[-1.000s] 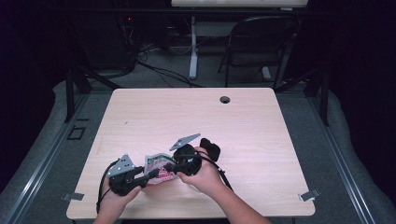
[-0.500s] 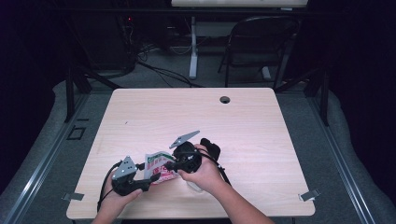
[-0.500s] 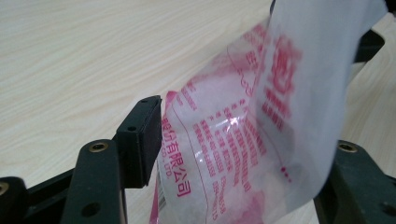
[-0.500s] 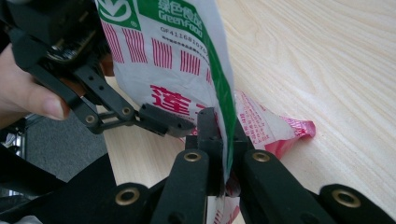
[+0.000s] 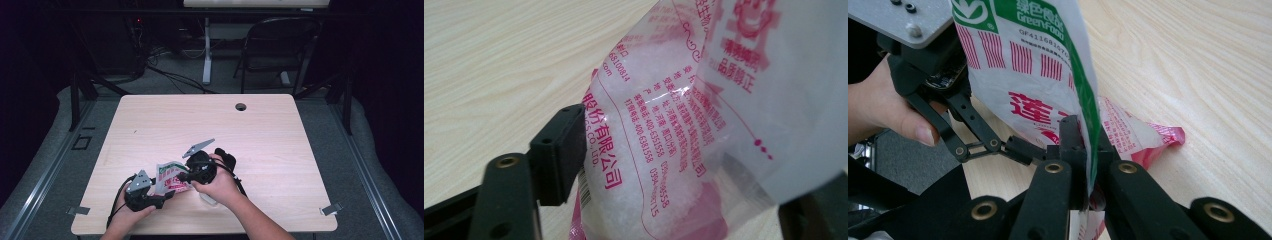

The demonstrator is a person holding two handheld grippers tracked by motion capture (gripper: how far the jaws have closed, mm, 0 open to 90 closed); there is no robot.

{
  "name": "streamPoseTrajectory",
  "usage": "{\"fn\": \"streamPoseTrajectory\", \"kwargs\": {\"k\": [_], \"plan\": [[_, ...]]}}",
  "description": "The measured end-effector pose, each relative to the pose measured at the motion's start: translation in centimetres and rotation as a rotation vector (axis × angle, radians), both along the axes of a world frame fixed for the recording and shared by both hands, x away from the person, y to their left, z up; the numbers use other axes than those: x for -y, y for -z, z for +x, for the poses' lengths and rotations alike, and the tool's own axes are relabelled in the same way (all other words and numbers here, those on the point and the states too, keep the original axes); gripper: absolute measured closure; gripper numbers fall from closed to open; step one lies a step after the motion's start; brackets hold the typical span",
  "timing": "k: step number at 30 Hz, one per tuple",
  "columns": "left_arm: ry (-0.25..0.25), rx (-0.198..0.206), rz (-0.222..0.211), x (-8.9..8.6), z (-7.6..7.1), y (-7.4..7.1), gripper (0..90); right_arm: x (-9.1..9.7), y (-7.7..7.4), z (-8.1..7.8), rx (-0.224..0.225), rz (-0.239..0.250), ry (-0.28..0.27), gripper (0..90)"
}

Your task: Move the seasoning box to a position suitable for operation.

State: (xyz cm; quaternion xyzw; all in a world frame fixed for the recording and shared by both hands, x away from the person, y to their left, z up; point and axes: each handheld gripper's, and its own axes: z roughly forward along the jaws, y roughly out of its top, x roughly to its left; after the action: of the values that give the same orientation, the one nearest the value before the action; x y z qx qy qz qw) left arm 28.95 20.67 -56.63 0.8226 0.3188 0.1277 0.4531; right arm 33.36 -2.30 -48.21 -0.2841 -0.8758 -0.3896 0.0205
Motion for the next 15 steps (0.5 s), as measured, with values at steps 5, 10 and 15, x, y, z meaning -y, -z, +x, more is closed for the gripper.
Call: {"fn": "streamPoseTrajectory", "kwargs": {"k": [5,10,15], "plan": [[-0.017,-0.023,-0.007,0.1,0.3,0.6,23.8,0.0,0.1,0.0,-0.004,0.009,0.002,89.6],[-0.009,-0.077,-0.016,0.0,0.7,1.3,20.7,0.0,0.1,0.0,-0.004,0.013,0.002,89.6],[-0.009,-0.125,0.048,0.6,1.0,2.1,22.7,0.0,0.1,-0.1,0.003,0.012,0.003,89.6]]}}
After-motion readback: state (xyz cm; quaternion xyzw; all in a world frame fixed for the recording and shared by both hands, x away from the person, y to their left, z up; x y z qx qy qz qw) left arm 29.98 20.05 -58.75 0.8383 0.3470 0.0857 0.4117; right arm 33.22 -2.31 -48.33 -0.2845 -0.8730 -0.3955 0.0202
